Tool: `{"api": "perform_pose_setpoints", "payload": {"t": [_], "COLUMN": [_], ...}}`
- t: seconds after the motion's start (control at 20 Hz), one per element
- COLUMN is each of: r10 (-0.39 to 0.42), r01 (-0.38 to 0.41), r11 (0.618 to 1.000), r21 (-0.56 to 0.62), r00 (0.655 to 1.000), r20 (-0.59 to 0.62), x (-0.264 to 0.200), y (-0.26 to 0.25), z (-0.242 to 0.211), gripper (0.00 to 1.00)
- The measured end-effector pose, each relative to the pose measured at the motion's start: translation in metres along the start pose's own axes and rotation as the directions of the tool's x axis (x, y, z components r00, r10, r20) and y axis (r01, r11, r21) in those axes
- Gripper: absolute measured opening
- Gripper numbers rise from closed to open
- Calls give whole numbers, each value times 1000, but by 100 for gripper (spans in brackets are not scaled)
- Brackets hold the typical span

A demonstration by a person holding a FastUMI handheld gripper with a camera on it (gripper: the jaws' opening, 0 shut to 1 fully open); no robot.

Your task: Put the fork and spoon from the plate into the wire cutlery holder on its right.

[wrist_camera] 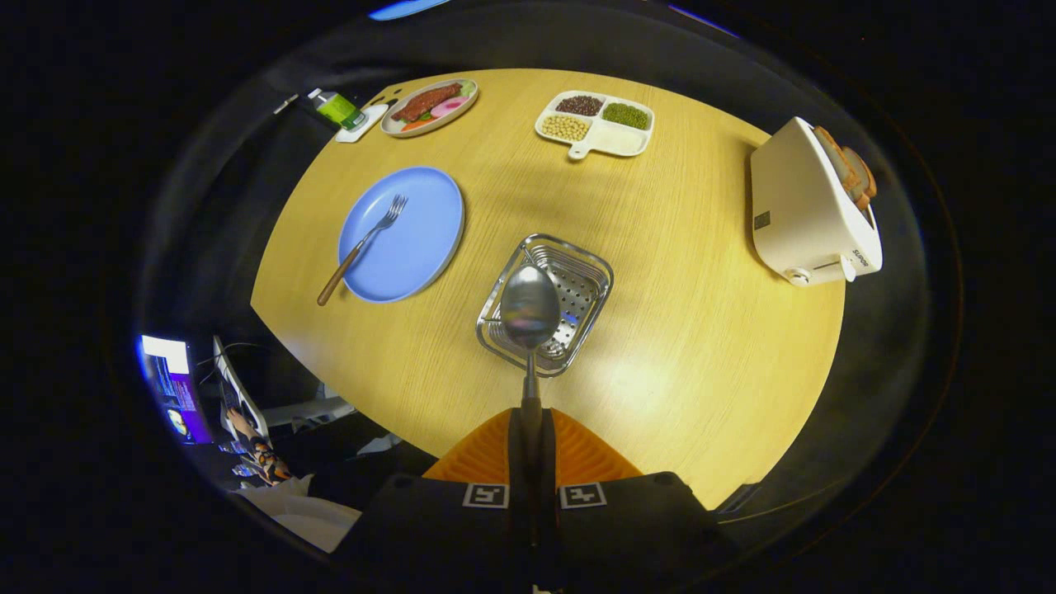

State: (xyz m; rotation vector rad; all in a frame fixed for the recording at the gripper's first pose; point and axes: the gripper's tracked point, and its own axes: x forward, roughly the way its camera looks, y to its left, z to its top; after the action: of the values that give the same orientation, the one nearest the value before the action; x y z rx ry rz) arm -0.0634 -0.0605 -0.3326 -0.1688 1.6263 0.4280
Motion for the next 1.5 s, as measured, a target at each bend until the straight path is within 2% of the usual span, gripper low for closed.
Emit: {"api": "perform_pose_setpoints", "payload": {"t": [0.35, 0.6, 0.7, 0.8, 0.85, 0.9, 1.05, 1.25, 1.5], "r10": [-16, -9, -4, 10, 12, 19, 87, 106, 151], "r01": [14, 9, 6, -11, -15, -23, -105, -147, -204], "r11": [1000, 1000, 999, 999, 998, 998, 989, 979, 968], "r21": [-20, 4, 31, 51, 58, 66, 107, 141, 145], "r00": [996, 997, 999, 1000, 999, 998, 984, 958, 937], "r20": [-86, -71, -36, 16, 38, 68, 156, 266, 315], "x": [17, 23, 16, 6, 3, -4, -17, -36, -55], "y": [-12, -14, -15, -13, -13, -11, 6, 21, 59], "z": [10, 23, 33, 43, 46, 51, 61, 72, 71], "gripper": [8, 12, 30, 56, 80, 86, 100, 100, 100]}}
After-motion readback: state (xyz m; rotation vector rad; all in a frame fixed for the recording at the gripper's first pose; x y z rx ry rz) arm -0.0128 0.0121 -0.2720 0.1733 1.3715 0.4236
